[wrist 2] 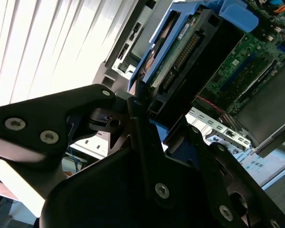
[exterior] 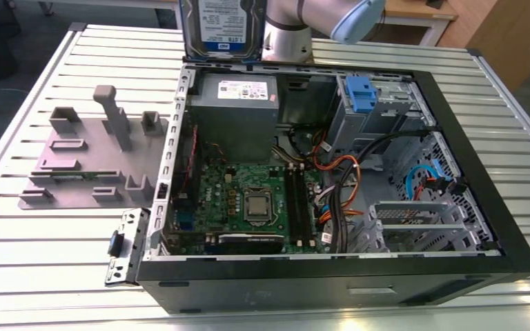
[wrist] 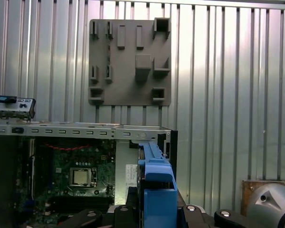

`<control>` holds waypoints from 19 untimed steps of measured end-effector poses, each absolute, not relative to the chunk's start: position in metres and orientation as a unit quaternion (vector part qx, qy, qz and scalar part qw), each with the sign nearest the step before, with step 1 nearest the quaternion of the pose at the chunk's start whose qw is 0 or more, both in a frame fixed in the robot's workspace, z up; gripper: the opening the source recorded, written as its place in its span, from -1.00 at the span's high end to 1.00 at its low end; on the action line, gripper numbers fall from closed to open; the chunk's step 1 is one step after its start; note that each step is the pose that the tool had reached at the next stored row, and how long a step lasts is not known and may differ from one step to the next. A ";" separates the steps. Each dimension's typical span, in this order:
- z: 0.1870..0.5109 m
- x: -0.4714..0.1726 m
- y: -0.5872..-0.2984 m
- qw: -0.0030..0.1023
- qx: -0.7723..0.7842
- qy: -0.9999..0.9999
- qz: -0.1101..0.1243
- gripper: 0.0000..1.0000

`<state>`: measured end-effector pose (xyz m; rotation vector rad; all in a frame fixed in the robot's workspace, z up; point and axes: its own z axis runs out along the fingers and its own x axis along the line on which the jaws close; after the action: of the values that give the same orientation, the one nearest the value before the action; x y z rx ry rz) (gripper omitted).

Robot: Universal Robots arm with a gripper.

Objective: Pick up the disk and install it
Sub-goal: 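Pick up the disk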

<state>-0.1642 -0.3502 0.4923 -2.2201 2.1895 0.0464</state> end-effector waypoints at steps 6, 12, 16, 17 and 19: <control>0.492 -0.164 -0.351 0.012 -0.712 0.702 0.015 0.27; 0.492 -0.164 -0.355 0.012 -0.712 0.702 0.015 0.27; 0.492 -0.164 -0.356 0.012 -0.712 0.702 0.015 0.27; 0.492 -0.164 -0.356 0.012 -0.712 0.702 0.015 0.27; 0.492 -0.164 -0.359 0.012 -0.712 0.702 0.015 0.27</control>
<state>-0.1642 -0.3592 0.4922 -2.2200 2.1896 0.0463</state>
